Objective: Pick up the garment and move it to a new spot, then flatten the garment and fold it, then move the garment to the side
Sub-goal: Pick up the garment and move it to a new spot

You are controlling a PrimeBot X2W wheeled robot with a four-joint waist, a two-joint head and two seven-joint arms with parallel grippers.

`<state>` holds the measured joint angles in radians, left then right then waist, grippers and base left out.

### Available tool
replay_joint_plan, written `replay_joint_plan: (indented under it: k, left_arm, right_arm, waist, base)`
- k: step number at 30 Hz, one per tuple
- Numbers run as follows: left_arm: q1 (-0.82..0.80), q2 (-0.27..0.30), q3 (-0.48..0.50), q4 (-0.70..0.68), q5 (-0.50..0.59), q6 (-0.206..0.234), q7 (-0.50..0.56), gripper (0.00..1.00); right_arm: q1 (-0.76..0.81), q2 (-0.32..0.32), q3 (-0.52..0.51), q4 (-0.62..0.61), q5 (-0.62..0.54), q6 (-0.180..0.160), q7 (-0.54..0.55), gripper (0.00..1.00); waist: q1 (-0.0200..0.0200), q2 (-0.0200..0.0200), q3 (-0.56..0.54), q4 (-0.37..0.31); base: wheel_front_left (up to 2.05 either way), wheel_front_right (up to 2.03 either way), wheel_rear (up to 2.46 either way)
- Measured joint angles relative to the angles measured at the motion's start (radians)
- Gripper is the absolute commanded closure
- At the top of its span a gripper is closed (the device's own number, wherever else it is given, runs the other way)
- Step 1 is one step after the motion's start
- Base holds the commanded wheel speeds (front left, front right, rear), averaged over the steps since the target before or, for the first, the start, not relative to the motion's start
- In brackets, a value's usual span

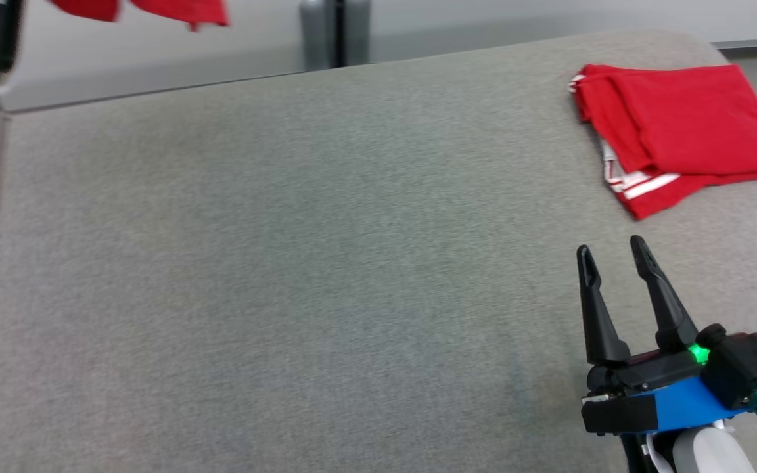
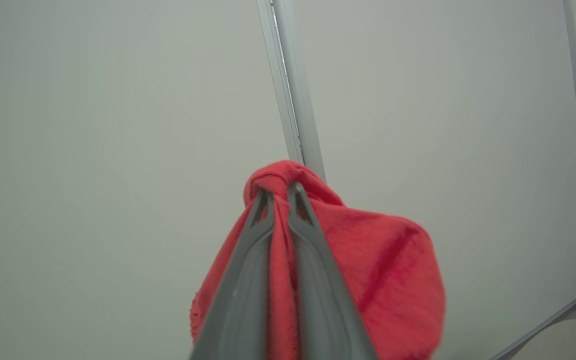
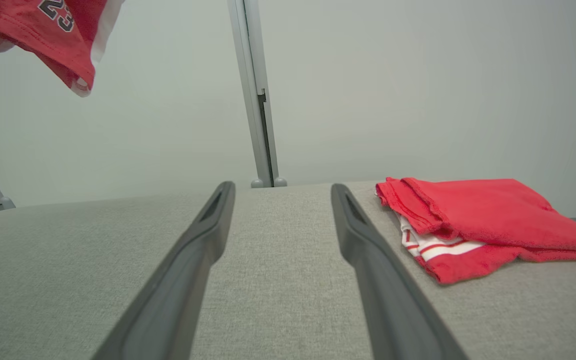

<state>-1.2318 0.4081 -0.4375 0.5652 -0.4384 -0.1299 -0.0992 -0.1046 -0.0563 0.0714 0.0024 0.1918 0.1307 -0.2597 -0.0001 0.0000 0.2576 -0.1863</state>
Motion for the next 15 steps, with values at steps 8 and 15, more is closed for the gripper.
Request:
replay_joint_plan:
  k: [8, 15]
  left_arm:
    - [0.095, -0.072, -0.067, -0.041, -0.014, 0.000, 0.019, 1.00]
    - [0.324, -0.102, -0.113, -0.013, -0.042, 0.017, -0.009, 1.00]
  right_arm:
    - [-0.009, 0.004, 0.031, 0.006, 0.030, 0.000, -0.002, 0.00]
    - [-0.006, 0.005, 0.025, -0.001, 0.061, 0.000, -0.002, 0.00]
  waist:
    - [0.0000, 0.0000, -0.011, -0.068]
    - [0.0001, 0.0001, -0.014, -0.076]
  base:
    - [0.00, 0.00, 0.00]
    - [0.00, 0.00, 0.00]
